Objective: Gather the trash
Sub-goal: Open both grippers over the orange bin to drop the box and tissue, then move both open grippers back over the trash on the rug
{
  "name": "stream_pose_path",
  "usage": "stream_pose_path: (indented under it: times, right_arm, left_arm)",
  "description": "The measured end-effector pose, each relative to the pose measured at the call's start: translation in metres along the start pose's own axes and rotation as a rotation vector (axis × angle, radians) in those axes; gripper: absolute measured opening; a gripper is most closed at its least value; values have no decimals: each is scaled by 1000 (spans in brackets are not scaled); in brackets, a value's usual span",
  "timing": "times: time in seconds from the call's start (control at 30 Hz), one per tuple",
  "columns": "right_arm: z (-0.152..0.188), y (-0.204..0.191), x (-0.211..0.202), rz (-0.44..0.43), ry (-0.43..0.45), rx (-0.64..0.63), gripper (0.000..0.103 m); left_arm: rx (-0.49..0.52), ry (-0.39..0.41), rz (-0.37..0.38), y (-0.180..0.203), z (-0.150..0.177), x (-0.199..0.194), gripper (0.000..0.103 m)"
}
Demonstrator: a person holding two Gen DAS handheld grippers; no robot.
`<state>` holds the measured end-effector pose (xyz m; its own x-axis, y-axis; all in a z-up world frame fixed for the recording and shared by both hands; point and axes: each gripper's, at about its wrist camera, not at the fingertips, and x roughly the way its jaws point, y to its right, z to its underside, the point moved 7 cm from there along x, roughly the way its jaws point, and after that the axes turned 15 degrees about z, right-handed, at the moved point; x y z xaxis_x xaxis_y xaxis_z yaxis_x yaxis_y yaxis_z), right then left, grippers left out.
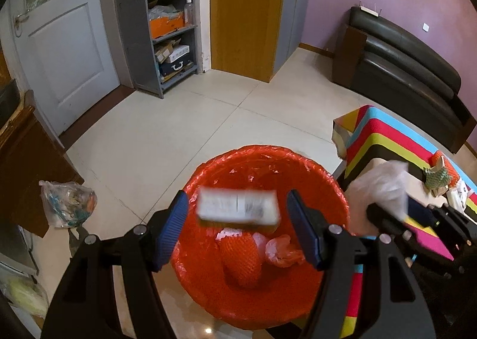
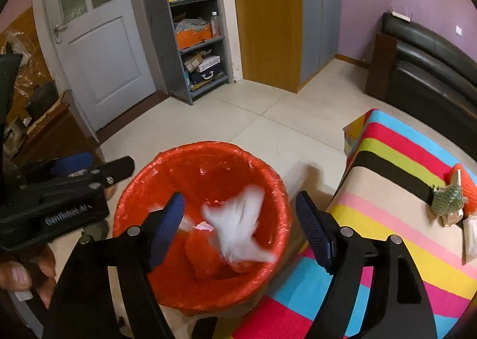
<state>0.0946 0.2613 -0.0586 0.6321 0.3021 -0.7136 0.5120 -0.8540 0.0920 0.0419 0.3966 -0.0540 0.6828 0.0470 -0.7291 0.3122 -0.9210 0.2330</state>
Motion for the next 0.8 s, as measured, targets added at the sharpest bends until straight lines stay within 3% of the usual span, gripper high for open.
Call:
stream_pose_path:
  times: [0.07,0.33,0.8]
  right_arm:
    - [2,5,0,3,0,5,73]
    - [11,51,-4,50,14,25,73]
    - [40,227,-17,235,20,136,73]
  left_arm:
    - [-14,1,-7,-3,1,0,72]
    - [1,-6,1,10,-1,7,72]
    - [133,-17,94,121,-7,41,72]
